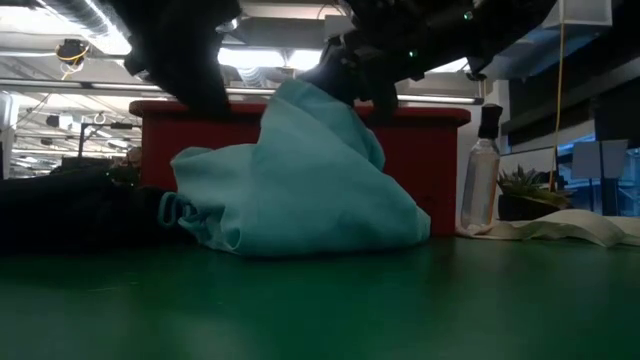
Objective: Fold Laundry from Bin
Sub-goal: Fold the blue shorts from the red laundry bin
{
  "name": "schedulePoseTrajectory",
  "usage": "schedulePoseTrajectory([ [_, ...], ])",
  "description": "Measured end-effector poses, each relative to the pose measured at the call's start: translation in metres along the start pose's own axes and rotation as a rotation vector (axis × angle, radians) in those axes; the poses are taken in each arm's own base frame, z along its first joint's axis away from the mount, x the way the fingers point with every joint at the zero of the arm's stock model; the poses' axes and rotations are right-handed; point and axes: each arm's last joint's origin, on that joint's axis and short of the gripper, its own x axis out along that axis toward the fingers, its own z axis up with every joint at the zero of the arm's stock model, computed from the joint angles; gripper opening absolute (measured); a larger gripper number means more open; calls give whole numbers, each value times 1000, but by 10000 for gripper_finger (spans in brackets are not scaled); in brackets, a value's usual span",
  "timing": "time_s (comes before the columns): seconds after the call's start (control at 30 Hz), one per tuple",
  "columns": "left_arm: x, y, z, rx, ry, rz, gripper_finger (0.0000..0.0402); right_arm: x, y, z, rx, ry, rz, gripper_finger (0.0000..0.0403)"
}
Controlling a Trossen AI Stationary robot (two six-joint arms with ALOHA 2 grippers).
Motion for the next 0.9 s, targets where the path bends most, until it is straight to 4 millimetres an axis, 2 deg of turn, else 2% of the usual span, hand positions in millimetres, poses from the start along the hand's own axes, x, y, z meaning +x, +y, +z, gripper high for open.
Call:
schedulePoseTrajectory([
  [0.37,-2,-21,9,-7,2,-240,171,0,0,1,1,-6,-7,3],
  [0.7,6,-19,21,-71,-22,-242,170,-1,-4,11,11,-138,4,3],
  [0.9,7,-20,24,-52,-38,-265,169,-1,-3,11,10,-145,18,3],
])
